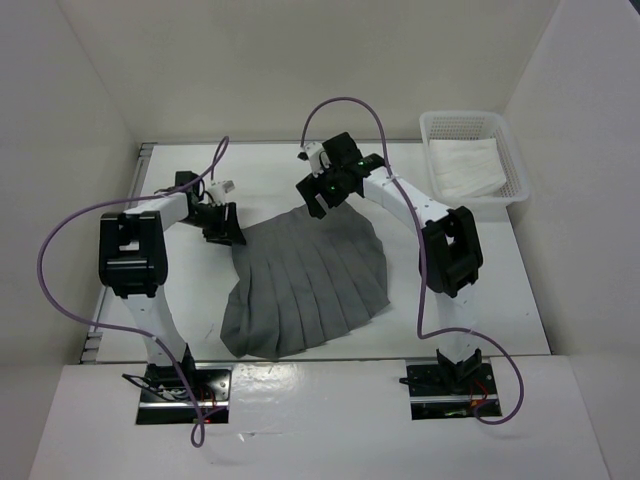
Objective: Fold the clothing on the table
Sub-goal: Flatten the skirt out
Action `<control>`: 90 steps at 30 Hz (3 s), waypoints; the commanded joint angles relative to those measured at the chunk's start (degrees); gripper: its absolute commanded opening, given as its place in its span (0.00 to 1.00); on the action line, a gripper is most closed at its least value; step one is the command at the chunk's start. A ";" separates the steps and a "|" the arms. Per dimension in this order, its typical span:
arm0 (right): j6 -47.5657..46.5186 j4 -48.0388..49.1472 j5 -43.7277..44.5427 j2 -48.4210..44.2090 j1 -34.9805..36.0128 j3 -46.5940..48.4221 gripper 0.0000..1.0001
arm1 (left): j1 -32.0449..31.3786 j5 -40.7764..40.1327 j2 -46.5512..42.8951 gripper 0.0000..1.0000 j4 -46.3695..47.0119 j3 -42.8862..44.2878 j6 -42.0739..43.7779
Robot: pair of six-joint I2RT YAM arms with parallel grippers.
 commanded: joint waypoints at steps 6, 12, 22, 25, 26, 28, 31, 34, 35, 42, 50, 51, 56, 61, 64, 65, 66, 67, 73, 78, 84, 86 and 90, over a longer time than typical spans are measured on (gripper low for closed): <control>0.55 2.65 -2.70 2.63 -3.25 4.06 0.93 | 0.41 1.53 3.44 0.41 0.43 -0.09 2.43; 1.08 0.46 -7.54 12.38 -8.08 14.95 0.89 | 0.93 2.05 3.97 0.41 -0.63 0.53 3.67; 1.08 0.46 -9.63 17.14 -9.84 18.13 0.89 | 0.93 1.53 0.19 0.41 -1.68 -1.93 5.42; 1.08 0.46 -11.75 18.37 -10.90 19.36 0.88 | 0.93 1.00 -1.13 0.41 -1.68 -1.93 5.95; 1.08 0.46 -11.76 19.24 -11.42 20.32 0.88 | 0.93 1.00 -1.13 0.41 -2.20 -1.93 6.47; 0.55 0.46 -13.33 21.08 -11.95 22.25 0.86 | 0.32 0.47 -1.65 0.41 -2.21 -1.93 6.48; 0.55 -1.82 -13.87 24.41 -13.09 26.64 0.83 | 0.32 0.47 -1.66 0.41 -2.21 -1.93 7.01; -0.06 -4.54 -15.10 27.75 -14.67 31.91 0.81 | -0.21 -0.06 -1.66 0.41 -2.73 -1.93 7.01; -0.06 -5.16 -15.10 28.55 -15.38 33.15 0.80 | -0.21 -0.06 -1.66 0.41 -2.74 -1.93 7.01; -1.12 -13.60 -16.86 36.03 -15.91 46.94 0.75 | -0.74 -1.11 -2.19 0.41 -2.74 -1.93 7.01; -1.65 -12.82 -20.11 33.40 -13.98 40.73 0.75 | -0.74 -1.11 -2.19 0.41 -2.74 -1.93 7.53; -1.65 -12.82 -20.11 33.40 -13.37 40.20 0.75 | -0.74 -1.11 -2.19 0.41 -2.74 -1.93 7.53; -2.17 -12.82 -20.64 34.63 -13.36 40.20 0.75 | -0.74 -1.11 -2.71 0.41 -3.26 -2.46 7.53; -2.17 -13.34 -21.16 34.63 -12.84 40.20 0.67 | -0.74 -1.11 -2.71 0.42 -3.26 -2.46 7.53; -2.70 -13.86 -21.16 35.15 -12.83 40.20 0.52 | -0.74 -1.11 -2.71 0.42 -3.26 -2.46 7.53; -2.70 -13.87 -21.16 35.15 -12.31 40.20 0.48 | -0.74 -1.11 -2.71 0.42 -3.26 -2.46 7.53; -3.31 -13.87 -21.16 35.15 -12.31 39.50 0.43 | -0.74 -1.11 -2.71 0.42 -3.26 -2.46 7.53; -3.32 -13.87 -21.16 35.15 -12.31 38.71 0.40 | -0.74 -1.11 -2.71 0.42 -3.26 -2.46 7.53; -4.45 -13.87 -21.16 34.02 -10.73 37.03 0.10 | -1.26 -1.11 -2.71 0.39 -3.26 -2.46 8.06; -4.46 -13.87 -18.45 29.80 -10.20 35.20 0.00 | -1.79 -0.58 -2.71 0.12 -5.10 1.39 8.59; -3.14 -9.31 -12.30 12.59 -10.20 27.30 0.00 | -2.41 -2.86 -9.11 0.04 -9.06 14.22 9.20; -2.61 -7.99 -10.80 5.41 -10.20 25.18 0.00 | -3.02 -4.36 -11.31 0.02 -9.59 20.88 9.20; -2.61 -7.37 -8.95 -3.50 -9.67 19.99 0.00 | -3.02 -2.44 -12.64 0.00 -12.05 29.00 8.68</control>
